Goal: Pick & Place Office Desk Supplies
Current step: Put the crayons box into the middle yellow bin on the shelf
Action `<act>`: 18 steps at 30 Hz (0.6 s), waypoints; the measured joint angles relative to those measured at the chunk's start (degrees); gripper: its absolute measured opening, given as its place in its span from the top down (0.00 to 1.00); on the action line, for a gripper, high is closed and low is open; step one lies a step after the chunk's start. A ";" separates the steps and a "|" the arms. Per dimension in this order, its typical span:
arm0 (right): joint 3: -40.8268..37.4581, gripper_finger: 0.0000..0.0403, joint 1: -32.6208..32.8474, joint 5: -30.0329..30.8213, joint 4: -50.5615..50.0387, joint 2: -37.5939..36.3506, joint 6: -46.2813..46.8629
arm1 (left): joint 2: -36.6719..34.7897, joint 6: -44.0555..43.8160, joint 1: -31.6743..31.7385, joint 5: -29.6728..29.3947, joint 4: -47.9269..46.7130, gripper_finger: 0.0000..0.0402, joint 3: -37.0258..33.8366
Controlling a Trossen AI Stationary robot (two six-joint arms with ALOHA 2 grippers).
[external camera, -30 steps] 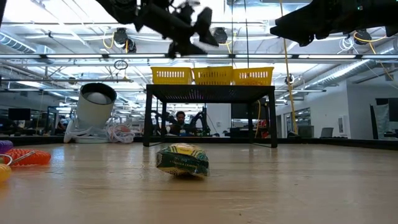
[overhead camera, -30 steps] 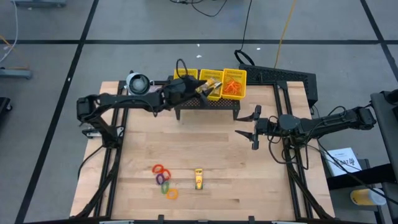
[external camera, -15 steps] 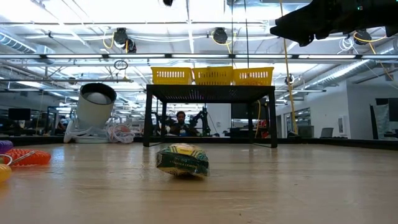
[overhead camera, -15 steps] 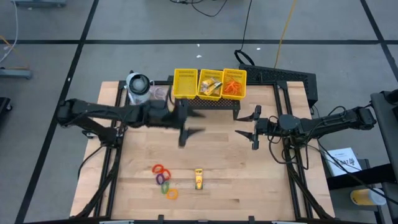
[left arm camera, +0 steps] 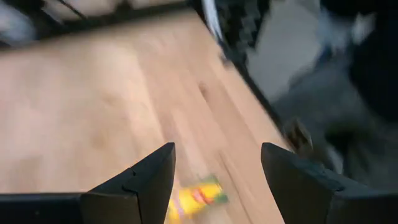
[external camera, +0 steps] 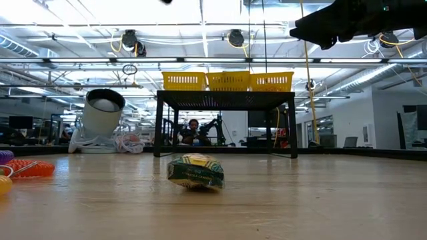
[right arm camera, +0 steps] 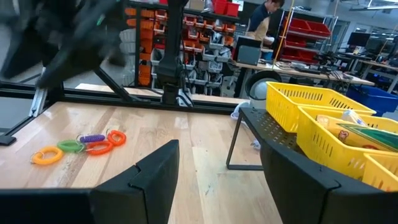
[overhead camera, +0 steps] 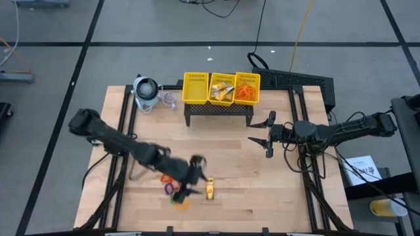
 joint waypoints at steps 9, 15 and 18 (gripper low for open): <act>0.00 0.47 0.00 -0.01 0.16 0.00 0.02 | 16.14 6.06 -3.94 -8.13 0.56 0.39 -0.02; 0.00 0.47 0.00 0.01 0.15 0.00 0.04 | 20.42 11.35 -2.33 0.93 6.52 0.39 -0.04; 0.00 0.47 0.00 -0.01 0.40 0.00 0.04 | 20.76 16.39 -1.29 1.25 6.32 0.39 -0.02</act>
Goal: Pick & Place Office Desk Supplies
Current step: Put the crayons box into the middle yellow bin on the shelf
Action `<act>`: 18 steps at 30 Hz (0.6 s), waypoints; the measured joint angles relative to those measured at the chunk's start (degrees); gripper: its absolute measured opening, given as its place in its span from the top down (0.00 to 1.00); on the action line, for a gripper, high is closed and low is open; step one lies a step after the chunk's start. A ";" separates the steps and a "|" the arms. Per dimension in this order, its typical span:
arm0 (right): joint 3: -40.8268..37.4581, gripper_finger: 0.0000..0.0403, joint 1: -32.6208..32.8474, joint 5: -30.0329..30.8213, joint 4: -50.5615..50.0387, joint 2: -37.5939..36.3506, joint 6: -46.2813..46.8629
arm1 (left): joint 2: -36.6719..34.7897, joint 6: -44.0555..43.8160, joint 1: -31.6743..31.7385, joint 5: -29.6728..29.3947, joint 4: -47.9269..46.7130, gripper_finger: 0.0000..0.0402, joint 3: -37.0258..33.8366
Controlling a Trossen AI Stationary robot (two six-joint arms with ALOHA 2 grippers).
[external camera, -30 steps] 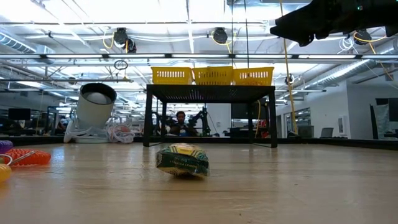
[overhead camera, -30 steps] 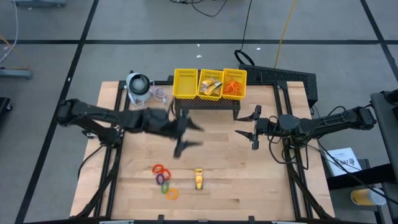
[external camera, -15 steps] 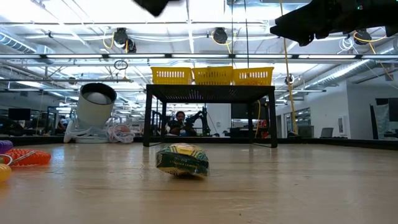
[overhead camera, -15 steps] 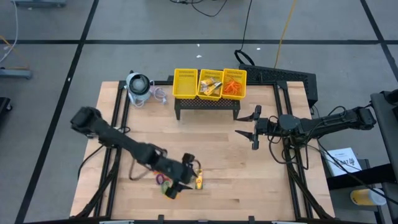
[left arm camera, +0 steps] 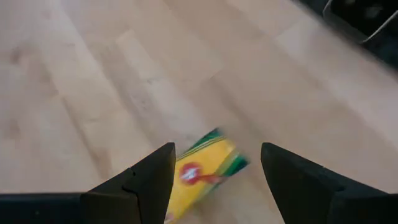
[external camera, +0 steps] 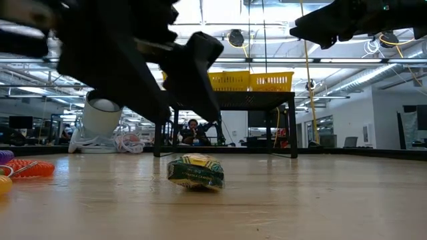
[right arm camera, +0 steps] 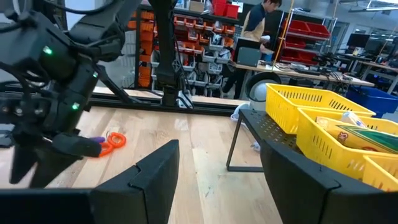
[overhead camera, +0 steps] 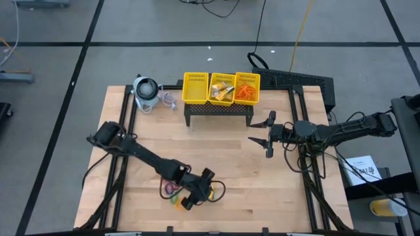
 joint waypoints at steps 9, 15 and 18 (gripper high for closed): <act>0.00 0.47 0.00 0.02 0.14 0.00 0.02 | 0.00 11.52 1.81 -8.73 -3.17 0.39 0.00; 0.00 0.47 0.00 0.00 0.09 0.00 0.02 | 0.00 13.47 2.05 -7.91 -4.51 0.39 0.00; 0.00 0.47 0.00 0.00 0.04 -0.01 0.02 | 0.01 15.65 2.04 -6.65 -5.64 0.39 0.00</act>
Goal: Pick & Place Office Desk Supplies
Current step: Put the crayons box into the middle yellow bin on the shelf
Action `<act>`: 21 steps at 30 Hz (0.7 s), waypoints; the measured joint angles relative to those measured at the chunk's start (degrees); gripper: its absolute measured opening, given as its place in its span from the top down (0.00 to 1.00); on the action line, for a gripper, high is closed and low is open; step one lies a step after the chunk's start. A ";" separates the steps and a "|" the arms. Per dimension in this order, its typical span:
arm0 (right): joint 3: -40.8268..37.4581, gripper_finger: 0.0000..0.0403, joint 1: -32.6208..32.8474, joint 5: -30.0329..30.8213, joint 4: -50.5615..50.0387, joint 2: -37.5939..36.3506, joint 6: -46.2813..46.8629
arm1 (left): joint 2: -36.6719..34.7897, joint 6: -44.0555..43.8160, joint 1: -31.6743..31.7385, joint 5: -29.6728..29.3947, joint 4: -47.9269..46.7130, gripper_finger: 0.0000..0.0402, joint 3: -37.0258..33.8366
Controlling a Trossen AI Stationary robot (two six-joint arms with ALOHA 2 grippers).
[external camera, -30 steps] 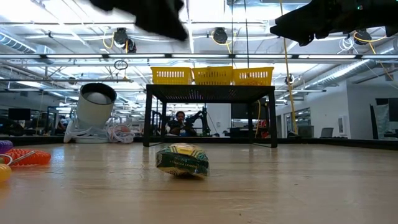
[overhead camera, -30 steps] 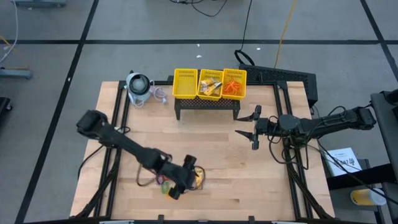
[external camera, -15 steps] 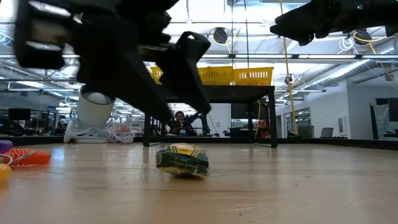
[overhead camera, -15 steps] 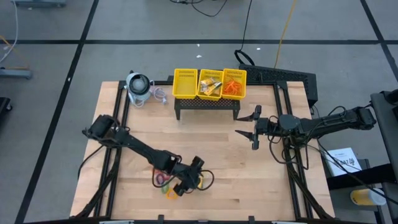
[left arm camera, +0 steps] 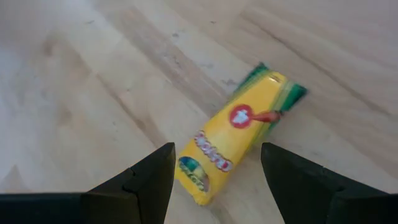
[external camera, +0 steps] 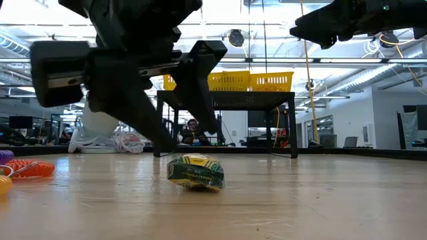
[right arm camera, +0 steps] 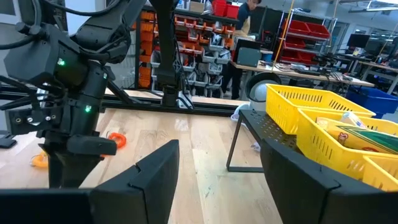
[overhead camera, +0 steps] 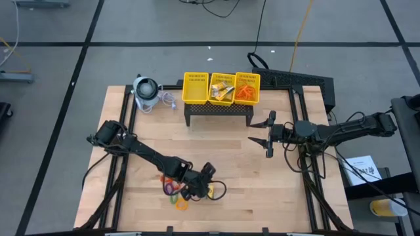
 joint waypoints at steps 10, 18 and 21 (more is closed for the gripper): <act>0.00 0.47 0.00 0.02 -0.30 -0.01 0.00 | 4.83 2.11 0.07 0.30 5.57 0.39 0.02; 0.00 0.47 0.00 0.11 -0.35 0.01 0.00 | 4.81 -14.01 0.65 -14.63 10.16 0.39 0.02; 0.00 0.47 0.00 0.13 -0.34 0.01 0.00 | 4.67 -15.81 1.50 -14.07 10.37 0.39 0.02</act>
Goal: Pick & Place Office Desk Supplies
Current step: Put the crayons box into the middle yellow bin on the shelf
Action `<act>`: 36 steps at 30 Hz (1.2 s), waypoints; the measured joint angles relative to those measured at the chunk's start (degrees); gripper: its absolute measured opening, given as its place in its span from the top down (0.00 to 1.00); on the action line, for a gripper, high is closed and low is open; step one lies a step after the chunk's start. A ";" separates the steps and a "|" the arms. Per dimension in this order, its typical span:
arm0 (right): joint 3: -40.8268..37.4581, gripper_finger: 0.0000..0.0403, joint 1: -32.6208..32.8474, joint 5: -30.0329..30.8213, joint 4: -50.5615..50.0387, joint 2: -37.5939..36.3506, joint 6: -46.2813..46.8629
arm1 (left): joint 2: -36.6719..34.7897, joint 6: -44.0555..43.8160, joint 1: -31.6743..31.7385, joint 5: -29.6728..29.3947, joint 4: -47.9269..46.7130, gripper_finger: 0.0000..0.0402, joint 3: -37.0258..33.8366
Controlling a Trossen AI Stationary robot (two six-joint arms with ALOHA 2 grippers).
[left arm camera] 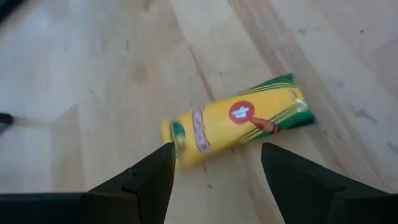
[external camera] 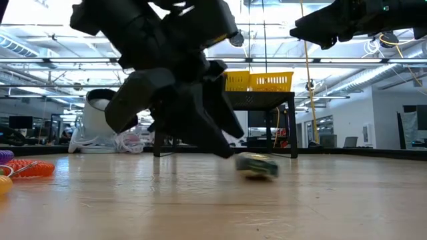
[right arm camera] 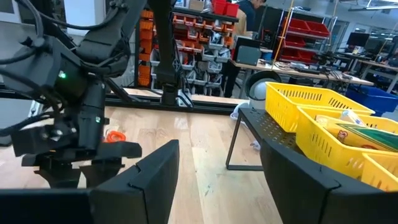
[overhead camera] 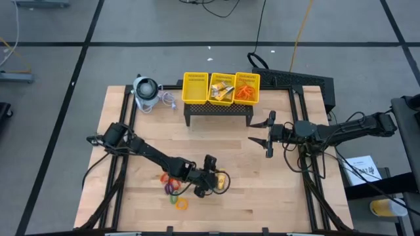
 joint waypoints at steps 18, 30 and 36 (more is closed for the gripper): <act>0.00 0.47 0.00 0.09 -0.04 0.00 0.00 | 0.00 -14.24 2.33 7.07 1.71 0.39 0.00; 0.00 0.47 0.00 0.08 0.07 0.00 0.00 | 2.44 -14.84 2.70 9.94 9.82 0.39 0.02; 0.00 0.47 0.00 0.06 0.26 0.00 0.00 | 5.50 -16.09 2.94 10.78 14.55 0.39 -0.01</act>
